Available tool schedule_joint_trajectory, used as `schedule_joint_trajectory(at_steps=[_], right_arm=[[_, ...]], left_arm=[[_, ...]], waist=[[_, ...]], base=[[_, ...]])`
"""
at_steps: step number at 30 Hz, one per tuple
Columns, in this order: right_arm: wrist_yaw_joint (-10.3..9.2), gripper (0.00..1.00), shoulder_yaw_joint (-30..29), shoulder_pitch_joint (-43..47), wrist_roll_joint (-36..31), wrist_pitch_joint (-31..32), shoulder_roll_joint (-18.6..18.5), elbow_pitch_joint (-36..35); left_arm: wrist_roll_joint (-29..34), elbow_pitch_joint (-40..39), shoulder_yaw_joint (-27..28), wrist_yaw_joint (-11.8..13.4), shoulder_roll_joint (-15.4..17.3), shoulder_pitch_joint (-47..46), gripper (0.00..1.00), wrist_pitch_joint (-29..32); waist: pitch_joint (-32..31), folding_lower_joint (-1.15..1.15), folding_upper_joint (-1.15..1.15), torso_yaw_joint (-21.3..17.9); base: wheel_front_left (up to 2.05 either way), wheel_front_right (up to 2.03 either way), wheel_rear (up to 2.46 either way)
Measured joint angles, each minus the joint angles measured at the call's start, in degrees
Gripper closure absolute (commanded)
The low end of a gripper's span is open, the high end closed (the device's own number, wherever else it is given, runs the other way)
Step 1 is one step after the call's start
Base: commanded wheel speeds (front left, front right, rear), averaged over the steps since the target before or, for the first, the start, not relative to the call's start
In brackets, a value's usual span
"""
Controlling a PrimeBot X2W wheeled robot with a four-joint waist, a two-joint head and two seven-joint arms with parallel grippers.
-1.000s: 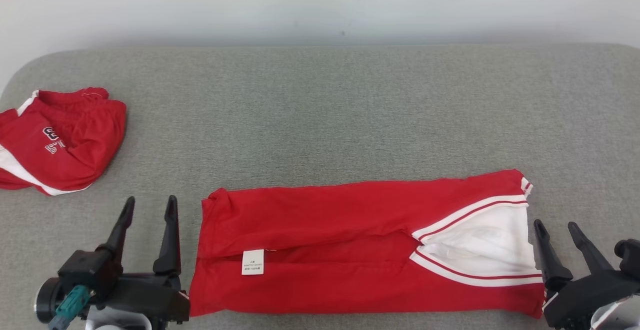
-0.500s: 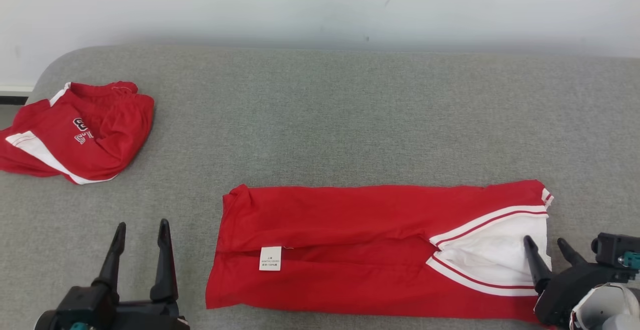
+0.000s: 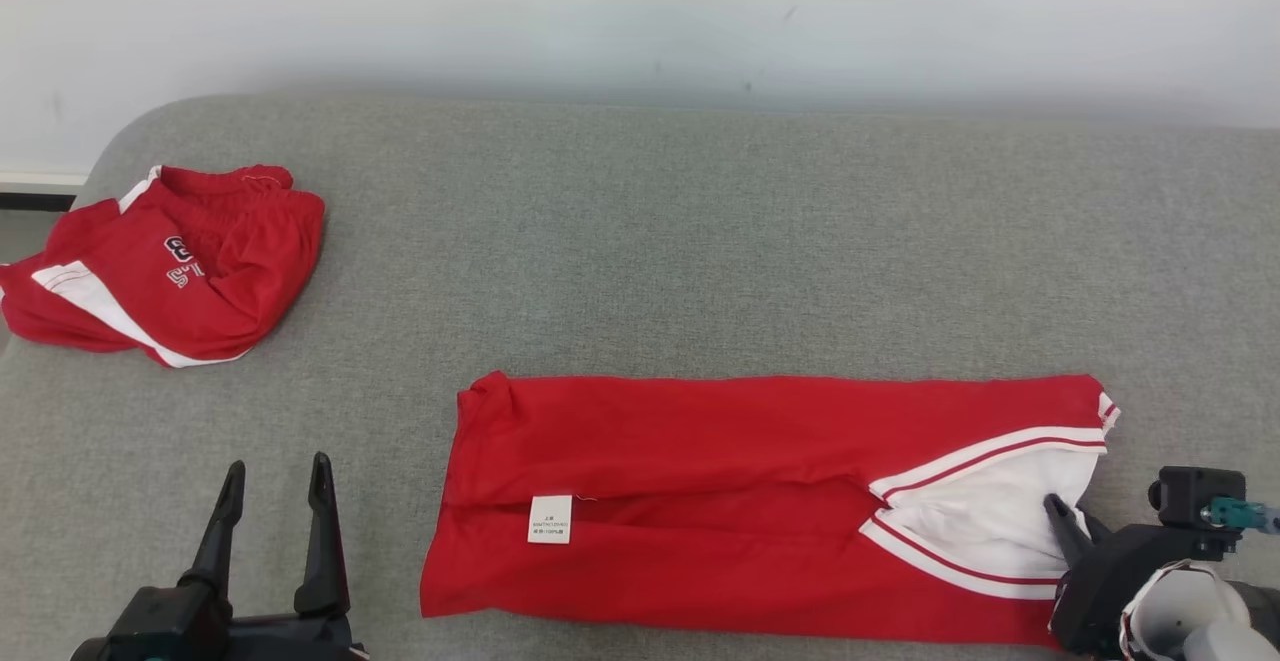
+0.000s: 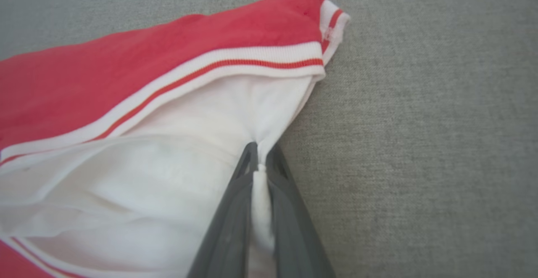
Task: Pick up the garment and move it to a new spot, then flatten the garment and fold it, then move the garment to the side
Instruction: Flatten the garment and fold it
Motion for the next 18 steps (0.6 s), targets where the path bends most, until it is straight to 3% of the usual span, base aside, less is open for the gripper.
schedule_joint_trajectory(at_steps=[4, 12, 18], right_arm=[[0.09, 1.00, -1.6, -1.0, 0.7, -0.9, -1.8, 2.0], [0.02, 1.00, -9.5, -2.2, -1.4, -3.1, -11.0, 6.3], [0.01, 1.00, -8.4, -2.4, -2.2, -1.9, -10.1, 1.5]], left_arm=[[0.9, 0.1, 1.1, -0.8, -0.7, 0.2, 0.00, 0.0], [2.5, 0.2, 2.4, -1.6, -1.7, 0.9, 0.00, 0.0], [2.9, 0.1, 3.7, -1.9, -2.1, 1.4, 0.00, 0.0]], waist=[[-0.4, 0.00, 0.00, -0.7], [-1.6, 0.01, 0.00, -1.5], [-2.1, 0.01, 0.00, -2.7]], base=[[0.00, 0.00, 0.00], [0.00, 0.00, 0.00], [0.00, 0.00, 0.00]])
